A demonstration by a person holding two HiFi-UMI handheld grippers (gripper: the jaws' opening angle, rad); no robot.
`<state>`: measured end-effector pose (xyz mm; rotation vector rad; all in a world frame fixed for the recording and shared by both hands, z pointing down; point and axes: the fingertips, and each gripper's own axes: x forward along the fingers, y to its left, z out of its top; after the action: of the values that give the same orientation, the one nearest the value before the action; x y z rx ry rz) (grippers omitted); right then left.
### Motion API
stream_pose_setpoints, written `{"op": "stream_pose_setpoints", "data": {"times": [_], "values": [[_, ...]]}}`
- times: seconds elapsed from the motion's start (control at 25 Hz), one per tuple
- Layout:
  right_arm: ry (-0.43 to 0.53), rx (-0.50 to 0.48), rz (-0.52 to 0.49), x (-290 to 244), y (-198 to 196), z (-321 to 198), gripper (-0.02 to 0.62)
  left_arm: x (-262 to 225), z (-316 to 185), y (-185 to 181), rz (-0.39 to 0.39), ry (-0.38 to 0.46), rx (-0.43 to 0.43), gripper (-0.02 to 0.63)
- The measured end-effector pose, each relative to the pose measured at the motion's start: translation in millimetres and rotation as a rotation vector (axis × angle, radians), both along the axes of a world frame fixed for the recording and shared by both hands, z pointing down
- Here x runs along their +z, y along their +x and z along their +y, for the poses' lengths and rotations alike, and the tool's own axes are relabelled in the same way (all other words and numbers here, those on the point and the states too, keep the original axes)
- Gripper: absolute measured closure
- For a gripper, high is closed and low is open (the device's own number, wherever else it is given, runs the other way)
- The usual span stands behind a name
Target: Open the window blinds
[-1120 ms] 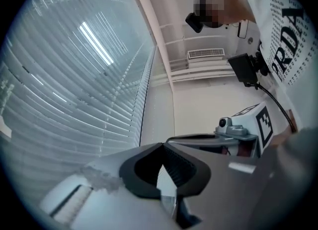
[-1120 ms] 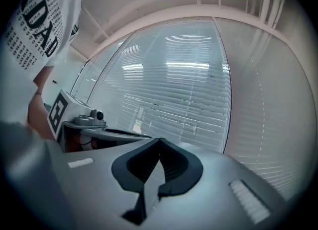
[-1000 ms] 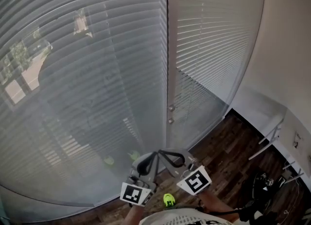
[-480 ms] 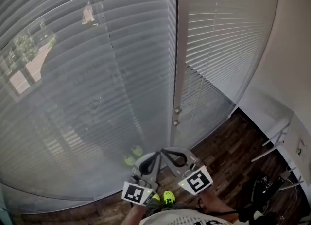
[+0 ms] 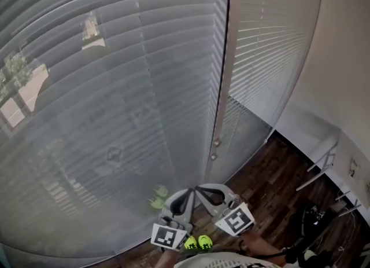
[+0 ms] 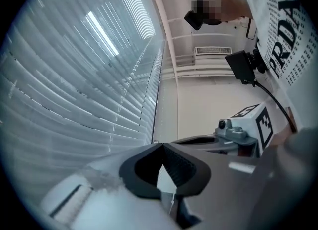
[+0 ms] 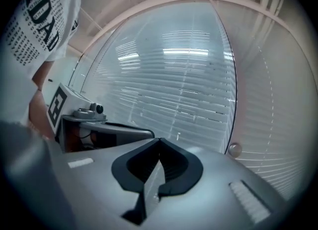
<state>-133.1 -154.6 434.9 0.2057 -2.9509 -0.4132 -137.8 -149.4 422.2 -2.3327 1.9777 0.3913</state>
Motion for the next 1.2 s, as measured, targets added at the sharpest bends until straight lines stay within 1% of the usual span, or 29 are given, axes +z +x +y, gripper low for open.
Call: {"op": "stream_pose_setpoints", "data": {"times": [0.12,0.24,0.36,0.48,0.64,0.8,0.96,1.08,1.2], "values": [[0.014,0.03,0.008,-2,-5,1,0.588,-6,1,-8,0.012,0.028,0.016,0.615],[0.025,0.058,0.016,-1,-6,2,0.588,-5,0,-9,0.01,0.038,0.051,0.615],[0.037,0.066,0.037,3,-6,5,0.588,-7,5,-9,0.027,0.052,0.07,0.615],[0.05,0.073,0.058,5,-11,2,0.588,-7,6,-13,0.027,0.051,0.079,0.615],[0.076,0.09,0.036,-1,-15,-9,0.588,-10,6,-22,0.042,0.06,0.077,0.615],[0.099,0.08,0.016,-10,-16,-21,0.588,-14,-2,-31,0.053,0.07,0.055,0.615],[0.121,0.083,0.003,-13,-15,-41,0.588,-6,-18,-32,-0.001,0.07,0.036,0.615],[0.13,0.085,0.004,-8,-9,-55,0.588,-1,-27,-25,-0.005,0.06,0.028,0.615],[0.137,0.081,0.011,-13,-7,-67,0.584,-6,-39,-19,-0.012,0.049,0.024,0.615]]}}
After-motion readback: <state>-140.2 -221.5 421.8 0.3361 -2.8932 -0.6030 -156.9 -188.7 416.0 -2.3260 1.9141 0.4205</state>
